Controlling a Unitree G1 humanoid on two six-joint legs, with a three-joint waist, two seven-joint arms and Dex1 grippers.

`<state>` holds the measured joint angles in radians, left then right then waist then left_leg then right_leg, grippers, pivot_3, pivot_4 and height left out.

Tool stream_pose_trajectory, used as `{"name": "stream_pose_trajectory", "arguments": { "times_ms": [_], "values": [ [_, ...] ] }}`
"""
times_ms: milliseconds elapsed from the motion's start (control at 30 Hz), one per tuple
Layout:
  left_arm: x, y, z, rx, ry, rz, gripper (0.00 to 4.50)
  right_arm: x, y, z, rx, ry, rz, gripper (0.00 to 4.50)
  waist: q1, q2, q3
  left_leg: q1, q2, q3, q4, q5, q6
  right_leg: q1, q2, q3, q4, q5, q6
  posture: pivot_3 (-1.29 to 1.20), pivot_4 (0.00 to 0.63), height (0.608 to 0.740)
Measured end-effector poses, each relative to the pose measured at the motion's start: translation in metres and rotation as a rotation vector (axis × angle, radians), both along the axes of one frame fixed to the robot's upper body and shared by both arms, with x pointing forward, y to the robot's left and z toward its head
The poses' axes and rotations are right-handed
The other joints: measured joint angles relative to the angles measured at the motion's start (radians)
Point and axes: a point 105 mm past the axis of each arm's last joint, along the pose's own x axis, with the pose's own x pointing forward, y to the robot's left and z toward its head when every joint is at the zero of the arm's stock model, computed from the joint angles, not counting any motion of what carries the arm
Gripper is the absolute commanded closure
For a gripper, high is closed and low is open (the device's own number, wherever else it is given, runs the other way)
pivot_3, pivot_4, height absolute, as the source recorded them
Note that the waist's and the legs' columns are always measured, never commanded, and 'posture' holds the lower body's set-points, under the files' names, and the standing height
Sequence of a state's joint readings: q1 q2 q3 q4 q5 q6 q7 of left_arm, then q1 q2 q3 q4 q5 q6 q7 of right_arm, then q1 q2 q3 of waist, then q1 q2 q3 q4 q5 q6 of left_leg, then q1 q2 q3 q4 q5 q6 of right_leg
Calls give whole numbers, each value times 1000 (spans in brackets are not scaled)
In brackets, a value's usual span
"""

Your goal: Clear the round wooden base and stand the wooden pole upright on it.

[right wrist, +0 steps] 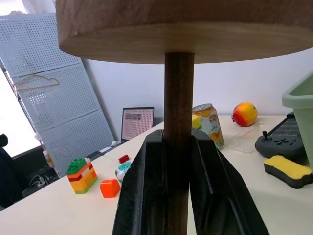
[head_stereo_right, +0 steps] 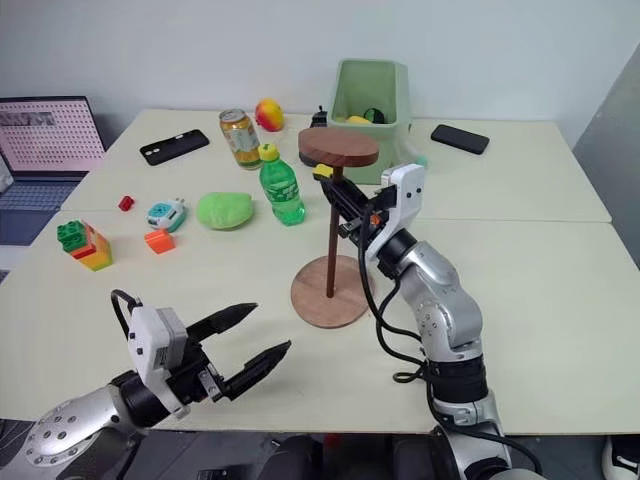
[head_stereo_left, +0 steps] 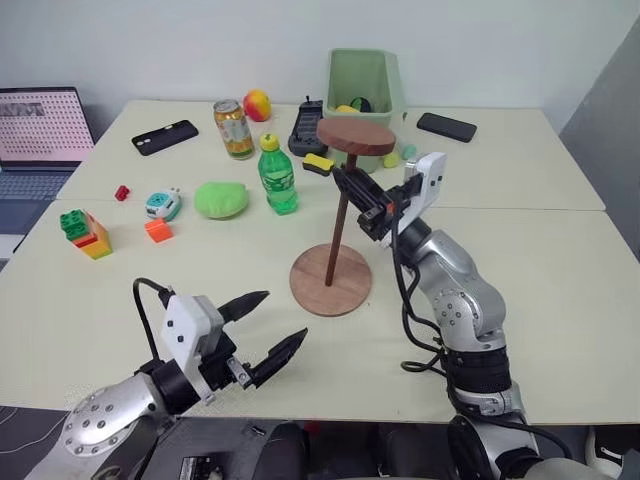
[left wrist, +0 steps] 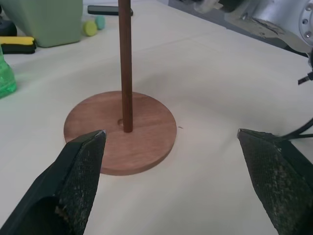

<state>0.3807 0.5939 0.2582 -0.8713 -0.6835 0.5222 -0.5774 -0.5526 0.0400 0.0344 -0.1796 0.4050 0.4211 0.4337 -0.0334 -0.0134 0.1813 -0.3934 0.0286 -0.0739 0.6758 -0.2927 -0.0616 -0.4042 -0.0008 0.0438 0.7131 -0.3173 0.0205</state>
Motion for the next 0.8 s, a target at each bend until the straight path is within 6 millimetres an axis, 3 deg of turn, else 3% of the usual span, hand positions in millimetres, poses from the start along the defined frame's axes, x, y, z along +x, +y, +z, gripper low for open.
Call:
{"name": "stream_pose_trajectory", "arguments": {
  "times_ms": [500,800],
  "values": [
    [-1,-3,-4,-5,21,-5,0,2,4,1,-45,-97,-25,4262,4,0,-1,1,0,0,0,0,0,2,0,0,0,0,0,0,150,740],
    [-10,-6,-6,15,1,-22,0,4,2,1,-32,-54,-53,4262,4,0,-1,2,0,0,0,0,0,2,0,0,0,0,0,0,150,740]
  ]
}}
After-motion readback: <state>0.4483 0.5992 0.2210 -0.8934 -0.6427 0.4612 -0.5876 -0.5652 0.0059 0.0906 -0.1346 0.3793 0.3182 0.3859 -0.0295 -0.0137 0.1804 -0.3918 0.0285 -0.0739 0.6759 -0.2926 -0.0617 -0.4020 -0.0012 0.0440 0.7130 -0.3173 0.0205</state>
